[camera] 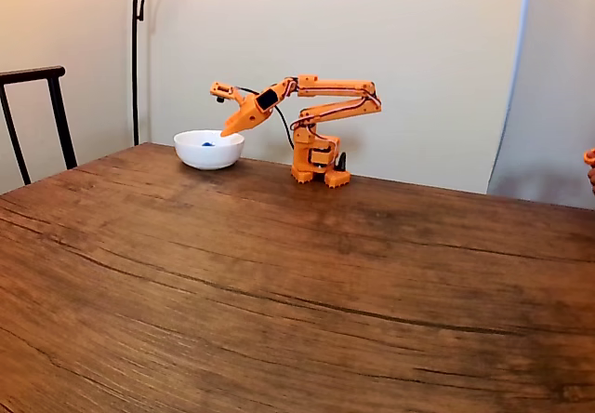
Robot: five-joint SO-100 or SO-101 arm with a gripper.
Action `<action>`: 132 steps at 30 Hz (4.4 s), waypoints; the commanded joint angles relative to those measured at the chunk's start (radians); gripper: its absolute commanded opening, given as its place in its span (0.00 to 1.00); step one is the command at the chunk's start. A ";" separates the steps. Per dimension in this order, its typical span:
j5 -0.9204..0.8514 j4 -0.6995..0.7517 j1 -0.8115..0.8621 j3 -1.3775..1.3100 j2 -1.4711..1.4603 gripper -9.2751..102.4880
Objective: Grasp the cube and drop it in the bowl
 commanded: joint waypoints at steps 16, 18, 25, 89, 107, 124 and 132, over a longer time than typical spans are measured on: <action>-0.144 0.425 -0.535 -0.448 0.025 0.25; -0.179 0.454 -0.609 -0.483 0.025 0.21; -0.239 0.457 -0.868 -0.526 0.026 0.17; -0.281 0.779 -1.459 0.129 0.425 0.08; -0.272 0.822 -1.459 0.129 0.425 0.08; -0.268 0.822 -1.459 0.129 0.425 0.08; -0.268 0.822 -1.459 0.129 0.425 0.08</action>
